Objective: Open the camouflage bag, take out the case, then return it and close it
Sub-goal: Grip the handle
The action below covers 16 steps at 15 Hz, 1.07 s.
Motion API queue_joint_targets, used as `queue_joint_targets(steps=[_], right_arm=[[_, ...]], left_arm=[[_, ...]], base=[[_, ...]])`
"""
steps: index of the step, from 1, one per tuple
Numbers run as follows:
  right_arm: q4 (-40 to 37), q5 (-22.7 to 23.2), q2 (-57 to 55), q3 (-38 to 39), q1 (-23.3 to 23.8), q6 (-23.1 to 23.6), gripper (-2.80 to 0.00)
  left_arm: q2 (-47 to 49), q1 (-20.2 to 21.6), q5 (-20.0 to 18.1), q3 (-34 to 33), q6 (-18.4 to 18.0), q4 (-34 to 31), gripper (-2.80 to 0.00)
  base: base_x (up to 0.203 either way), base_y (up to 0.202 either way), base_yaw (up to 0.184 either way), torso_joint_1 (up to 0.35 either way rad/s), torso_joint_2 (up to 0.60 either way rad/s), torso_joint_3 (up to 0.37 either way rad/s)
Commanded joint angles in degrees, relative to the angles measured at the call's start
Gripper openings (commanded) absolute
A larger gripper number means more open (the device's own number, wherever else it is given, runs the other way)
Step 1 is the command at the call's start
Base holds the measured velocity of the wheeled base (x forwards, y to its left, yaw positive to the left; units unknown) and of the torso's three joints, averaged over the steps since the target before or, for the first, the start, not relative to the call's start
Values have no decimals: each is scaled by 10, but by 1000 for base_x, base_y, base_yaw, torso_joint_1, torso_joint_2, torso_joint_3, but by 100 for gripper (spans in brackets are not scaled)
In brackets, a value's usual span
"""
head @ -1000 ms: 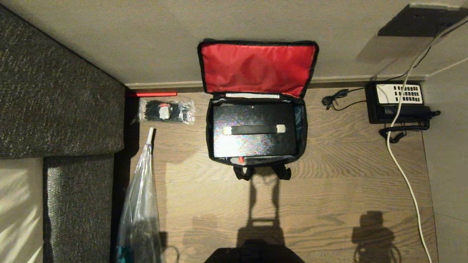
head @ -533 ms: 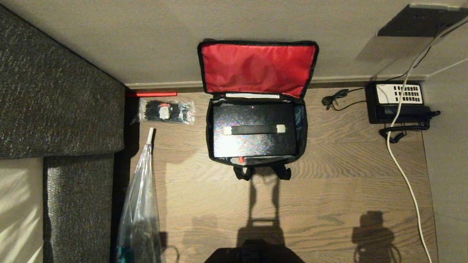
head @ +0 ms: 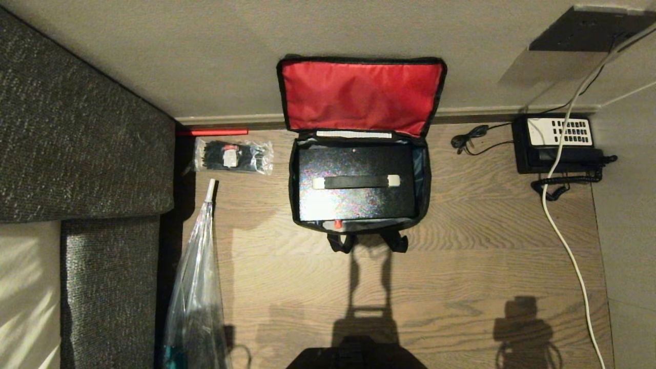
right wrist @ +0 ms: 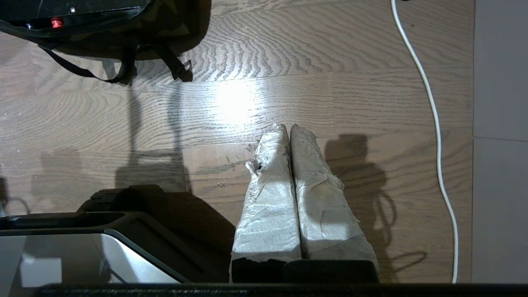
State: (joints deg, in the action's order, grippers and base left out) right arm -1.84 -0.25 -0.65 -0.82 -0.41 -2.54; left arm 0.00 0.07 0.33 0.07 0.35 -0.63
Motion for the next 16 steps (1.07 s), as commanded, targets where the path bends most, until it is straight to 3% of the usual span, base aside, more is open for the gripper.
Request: queue_joint_targets(steps=[1, 16], right_arm=[[2, 0, 1, 0, -1, -1, -280], [-3, 0, 6, -1, 0, -1, -280]], left_arm=[[-1, 0, 0, 0, 0, -1, -280], [-1, 0, 0, 0, 0, -1, -280]], base=[[0, 0, 0, 0, 0, 0], [0, 0, 0, 0, 0, 0]])
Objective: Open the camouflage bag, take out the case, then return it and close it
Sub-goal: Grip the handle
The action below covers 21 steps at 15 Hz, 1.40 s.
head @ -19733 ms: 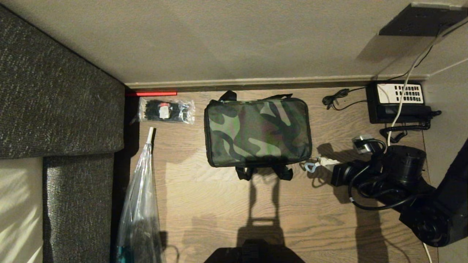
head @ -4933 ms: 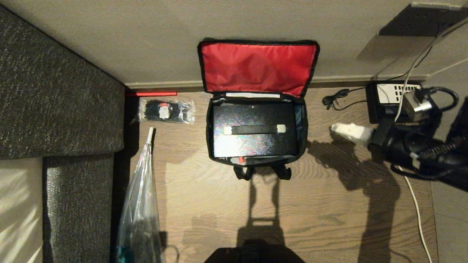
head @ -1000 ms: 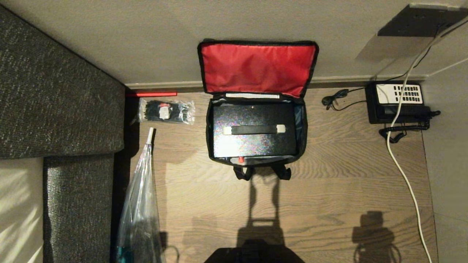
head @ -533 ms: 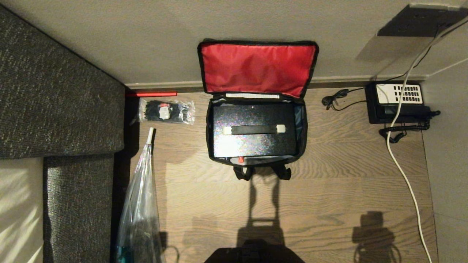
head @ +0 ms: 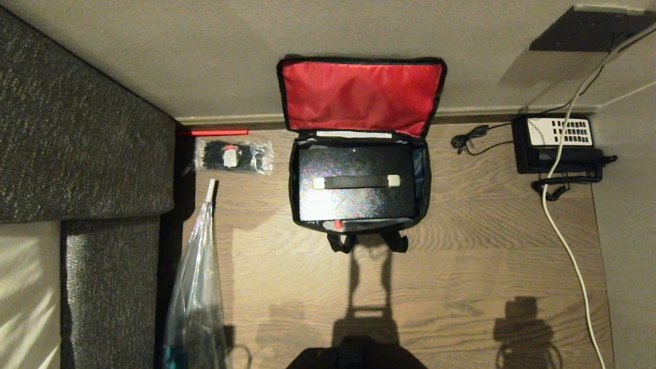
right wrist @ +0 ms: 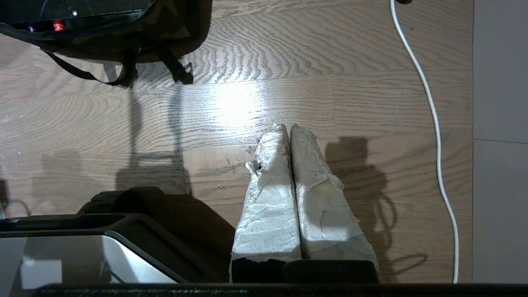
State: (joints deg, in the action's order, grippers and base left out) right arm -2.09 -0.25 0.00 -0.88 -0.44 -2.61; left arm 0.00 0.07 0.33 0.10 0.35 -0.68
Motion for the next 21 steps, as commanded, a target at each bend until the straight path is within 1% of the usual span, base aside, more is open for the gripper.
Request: queue_joint_targets(steps=[1, 9, 12, 19, 21], right_arm=[[0, 0, -1, 0, 0, 0, -280], [0, 0, -1, 0, 0, 0, -280], [0, 0, -1, 0, 0, 0, -280], [0, 0, -1, 0, -1, 0, -280], [0, 1, -1, 0, 0, 0, -280]], left_arm=[[-1, 0, 0, 0, -1, 1, -280], [-1, 0, 0, 0, 3, 0, -280], [-1, 0, 0, 0, 2, 0, -280], [-1, 0, 0, 0, 4, 0, -280], [-1, 0, 0, 0, 1, -1, -280]], base=[[0, 0, 0, 0, 0, 0], [0, 0, 0, 1, 0, 4], [0, 0, 0, 2, -4, 131], [0, 0, 0, 2, 2, 17], [0, 0, 0, 3, 2, 147]])
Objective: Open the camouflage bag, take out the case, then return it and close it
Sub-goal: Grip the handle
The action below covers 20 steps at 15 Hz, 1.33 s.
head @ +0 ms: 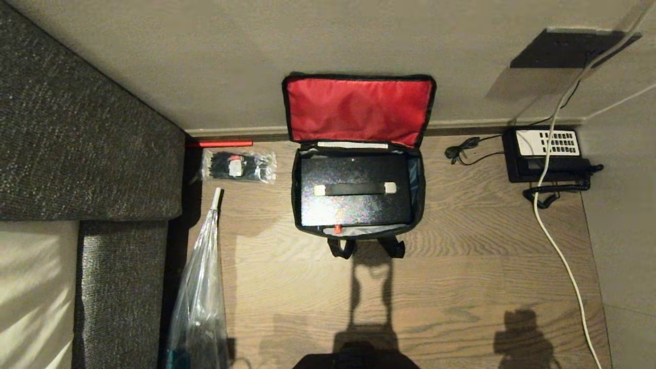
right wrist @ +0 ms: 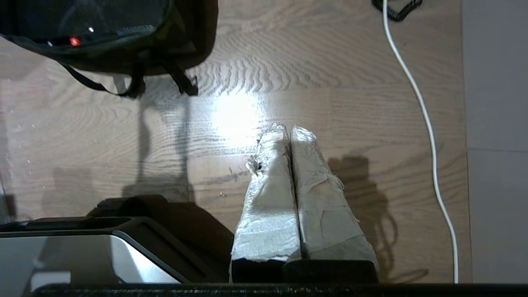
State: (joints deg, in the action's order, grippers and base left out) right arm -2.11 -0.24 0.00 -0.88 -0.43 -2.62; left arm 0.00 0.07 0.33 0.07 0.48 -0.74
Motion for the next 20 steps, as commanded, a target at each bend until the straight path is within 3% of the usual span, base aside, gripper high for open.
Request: queue_joint_targets(steps=[1, 9, 20], right_arm=[[0, 0, -1, 0, 0, 0, -280], [0, 0, -1, 0, 0, 0, -280], [0, 0, -1, 0, 0, 0, -280]], left_arm=[[-1, 0, 0, -1, 0, 0, -280], [-1, 0, 0, 0, 1, 0, -280], [-1, 0, 0, -1, -1, -1, -280]], base=[[0, 0, 0, -1, 2, 122], [0, 0, 0, 2, 2, 125], [-23, 0, 0, 0, 0, 10]])
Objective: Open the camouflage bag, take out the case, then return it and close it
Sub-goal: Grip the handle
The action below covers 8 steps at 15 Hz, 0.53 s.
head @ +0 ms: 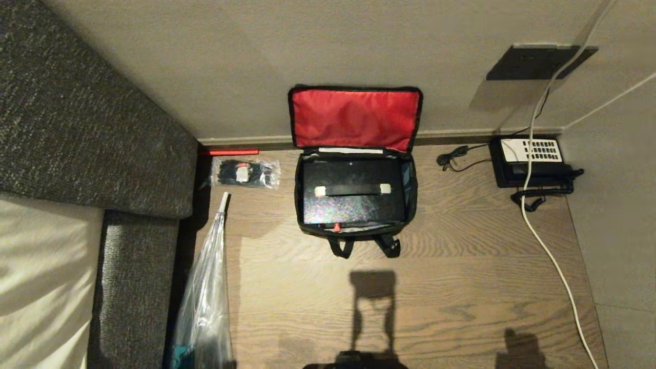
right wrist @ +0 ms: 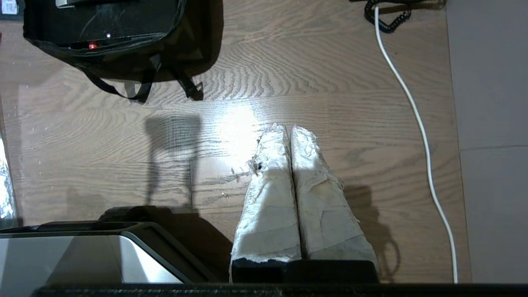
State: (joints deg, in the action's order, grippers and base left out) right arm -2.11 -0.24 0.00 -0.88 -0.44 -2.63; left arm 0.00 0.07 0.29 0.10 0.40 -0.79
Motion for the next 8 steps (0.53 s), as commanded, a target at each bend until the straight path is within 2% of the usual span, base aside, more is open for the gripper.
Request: queue_joint_targets(steps=[1, 8], right_arm=[[0, 0, -1, 0, 0, 0, -280], [0, 0, -1, 0, 0, 0, -280]], left_arm=[[-1, 0, 0, 0, -1, 0, -280], [-1, 0, 1, 0, 0, -2, -280]], base=[[0, 0, 0, 0, 0, 0], [0, 0, 0, 0, 0, 0]])
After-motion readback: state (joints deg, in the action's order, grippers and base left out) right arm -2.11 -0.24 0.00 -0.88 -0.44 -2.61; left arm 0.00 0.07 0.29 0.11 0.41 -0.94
